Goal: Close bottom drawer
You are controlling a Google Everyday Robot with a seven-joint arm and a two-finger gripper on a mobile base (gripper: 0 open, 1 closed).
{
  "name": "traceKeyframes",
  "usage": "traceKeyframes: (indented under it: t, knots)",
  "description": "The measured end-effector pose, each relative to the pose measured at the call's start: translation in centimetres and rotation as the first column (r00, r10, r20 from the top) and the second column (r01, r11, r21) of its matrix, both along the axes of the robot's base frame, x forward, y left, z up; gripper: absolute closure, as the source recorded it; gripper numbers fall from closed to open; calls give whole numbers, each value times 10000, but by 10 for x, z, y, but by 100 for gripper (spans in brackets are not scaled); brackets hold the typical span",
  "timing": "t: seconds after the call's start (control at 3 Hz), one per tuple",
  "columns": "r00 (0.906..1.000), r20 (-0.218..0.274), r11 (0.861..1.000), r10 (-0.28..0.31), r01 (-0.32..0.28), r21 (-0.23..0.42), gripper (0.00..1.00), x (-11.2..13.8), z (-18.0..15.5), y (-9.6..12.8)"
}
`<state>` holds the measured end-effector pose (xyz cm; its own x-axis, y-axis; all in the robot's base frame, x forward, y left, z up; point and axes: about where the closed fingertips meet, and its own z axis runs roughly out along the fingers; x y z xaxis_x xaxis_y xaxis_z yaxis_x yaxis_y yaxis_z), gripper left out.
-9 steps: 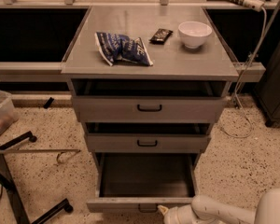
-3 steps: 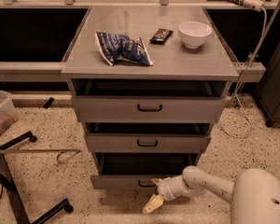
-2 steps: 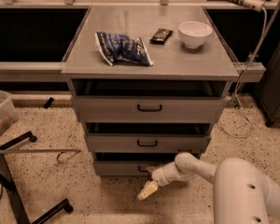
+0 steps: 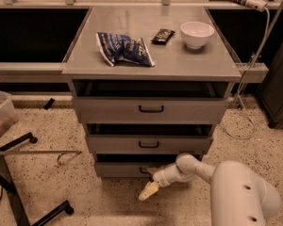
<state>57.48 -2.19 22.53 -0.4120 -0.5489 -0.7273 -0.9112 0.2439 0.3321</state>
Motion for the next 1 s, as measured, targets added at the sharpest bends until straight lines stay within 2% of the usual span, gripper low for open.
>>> traceKeyframes:
  t: [0.67, 1.0]
  knots:
    - [9999, -113, 9999, 78, -80, -102, 0, 42, -20, 8]
    - [9999, -113, 9999, 78, -80, -102, 0, 41, -20, 8]
